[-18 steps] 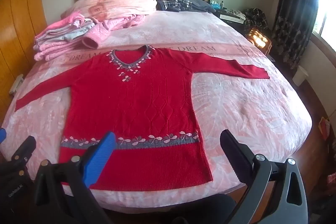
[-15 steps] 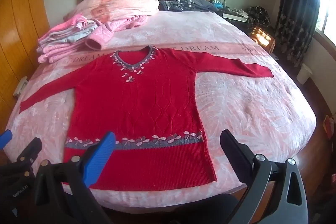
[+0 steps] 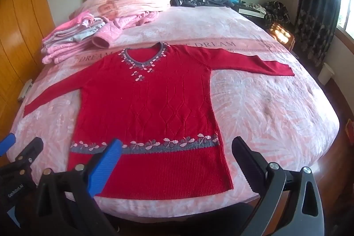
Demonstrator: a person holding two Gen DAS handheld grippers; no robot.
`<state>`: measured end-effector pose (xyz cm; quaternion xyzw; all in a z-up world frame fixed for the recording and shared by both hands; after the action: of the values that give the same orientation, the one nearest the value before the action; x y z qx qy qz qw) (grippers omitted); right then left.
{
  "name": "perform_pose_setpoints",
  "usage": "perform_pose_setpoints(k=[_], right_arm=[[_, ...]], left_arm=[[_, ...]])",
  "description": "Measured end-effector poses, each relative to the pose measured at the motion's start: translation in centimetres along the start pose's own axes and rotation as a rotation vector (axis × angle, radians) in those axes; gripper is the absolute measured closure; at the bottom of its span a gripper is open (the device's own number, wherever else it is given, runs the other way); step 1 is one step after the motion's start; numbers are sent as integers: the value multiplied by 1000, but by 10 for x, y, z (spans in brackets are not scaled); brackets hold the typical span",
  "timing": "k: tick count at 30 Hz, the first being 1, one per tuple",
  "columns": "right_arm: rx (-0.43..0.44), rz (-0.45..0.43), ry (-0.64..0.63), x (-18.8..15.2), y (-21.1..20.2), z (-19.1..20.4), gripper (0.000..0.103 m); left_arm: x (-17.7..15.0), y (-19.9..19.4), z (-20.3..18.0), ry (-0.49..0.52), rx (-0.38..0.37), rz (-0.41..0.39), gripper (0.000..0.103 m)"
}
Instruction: Fold small clothes
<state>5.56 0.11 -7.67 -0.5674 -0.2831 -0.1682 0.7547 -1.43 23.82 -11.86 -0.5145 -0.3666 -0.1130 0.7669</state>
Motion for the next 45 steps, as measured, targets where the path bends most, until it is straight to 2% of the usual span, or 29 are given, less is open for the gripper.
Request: perform_pose_setpoints(k=[16, 21, 45], right_arm=[[-8, -1, 17, -1, 7, -12, 4], [-9, -1, 9, 0, 9, -12, 4], [-5, -2, 15, 1, 20, -21, 4]], left_arm=[[0, 10, -1, -5, 10, 15, 3], [2, 11, -4, -13, -14, 3, 3], [6, 17, -7, 6, 8, -1, 3]])
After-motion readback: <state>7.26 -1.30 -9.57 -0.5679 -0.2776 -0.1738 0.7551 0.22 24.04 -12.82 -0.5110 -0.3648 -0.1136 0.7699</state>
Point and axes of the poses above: each gripper's, at about its wrist camera, not at the fingertips, and y roughly the way its jaws point, z to its left, x to its top, the point moved 8 cm from there along y, roughly the way its jaws point, and after that the axes turned 13 degrees about x, right-handed, at the moved point
